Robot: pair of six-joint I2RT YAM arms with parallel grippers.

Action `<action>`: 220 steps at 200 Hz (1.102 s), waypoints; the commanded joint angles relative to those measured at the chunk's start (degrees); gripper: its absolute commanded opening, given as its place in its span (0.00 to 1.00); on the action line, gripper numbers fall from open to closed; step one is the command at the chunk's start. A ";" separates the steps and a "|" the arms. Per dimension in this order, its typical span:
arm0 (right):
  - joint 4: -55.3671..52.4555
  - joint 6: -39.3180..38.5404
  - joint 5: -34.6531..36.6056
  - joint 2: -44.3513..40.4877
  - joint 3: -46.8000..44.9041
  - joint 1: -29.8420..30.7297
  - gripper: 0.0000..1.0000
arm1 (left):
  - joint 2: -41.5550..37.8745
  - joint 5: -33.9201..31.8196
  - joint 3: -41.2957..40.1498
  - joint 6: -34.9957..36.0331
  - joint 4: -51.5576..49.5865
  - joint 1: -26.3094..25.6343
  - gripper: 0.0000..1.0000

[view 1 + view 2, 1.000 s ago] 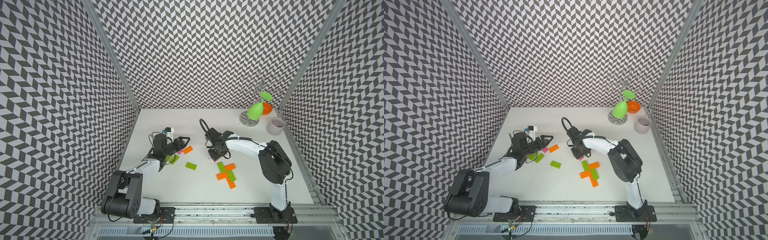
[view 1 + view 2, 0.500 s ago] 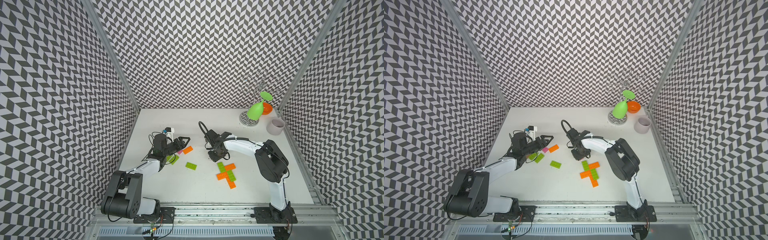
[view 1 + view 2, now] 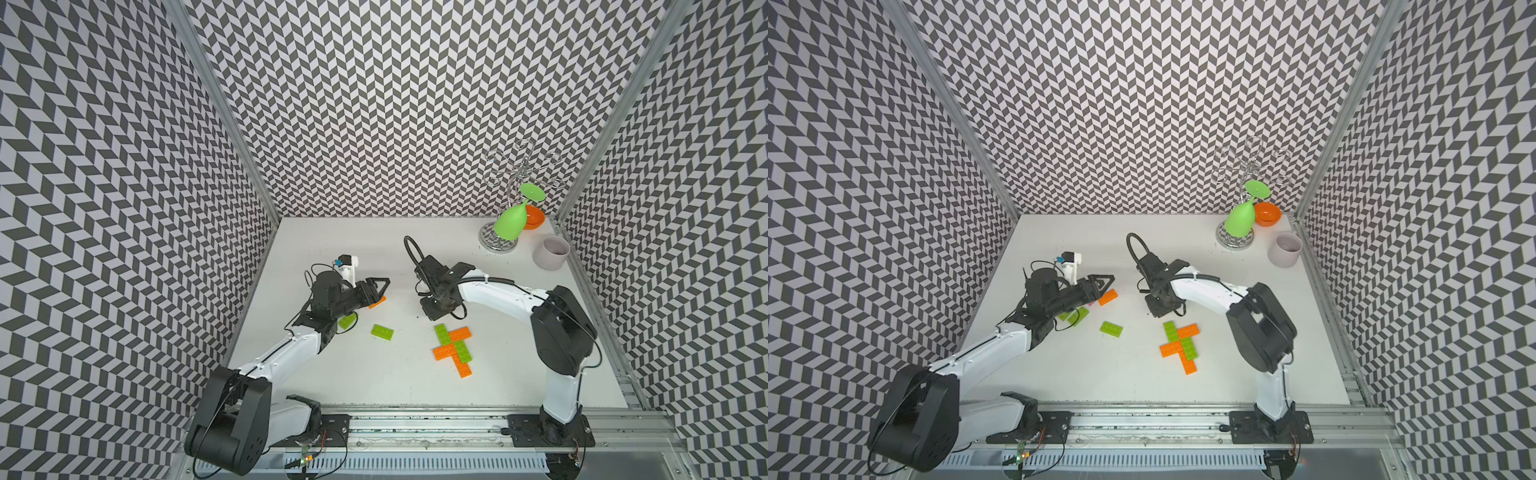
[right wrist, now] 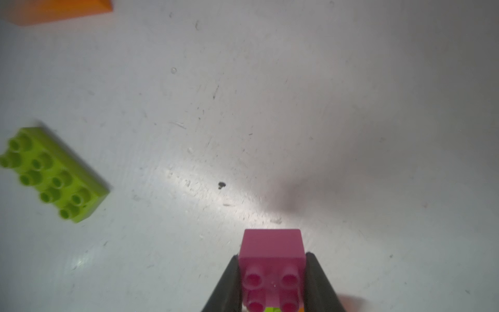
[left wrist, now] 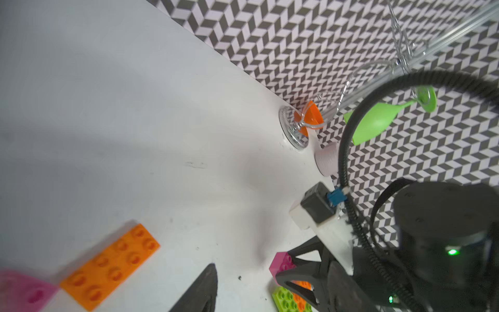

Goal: Assemble a small pinwheel with lego
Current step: Pick up the lego brick from the center of the board, then assemble the lego brick with the lego brick.

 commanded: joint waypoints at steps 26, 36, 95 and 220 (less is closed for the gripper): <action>-0.60 6.19 -2.03 -13.25 -12.57 0.48 0.27 | -3.95 -12.13 -6.84 0.09 -2.87 -16.41 0.66; -0.39 6.73 -2.46 -14.46 -14.90 0.82 0.26 | -3.82 -13.54 -8.08 -0.99 -1.32 -19.53 0.66; 0.04 7.66 -2.87 -14.09 -17.66 3.07 0.23 | 0.39 -15.40 -9.35 -3.74 2.83 -25.87 0.66; 1.56 8.93 -0.66 -10.31 -18.79 3.16 0.20 | 1.39 -15.64 -8.36 -2.69 2.10 -25.99 0.65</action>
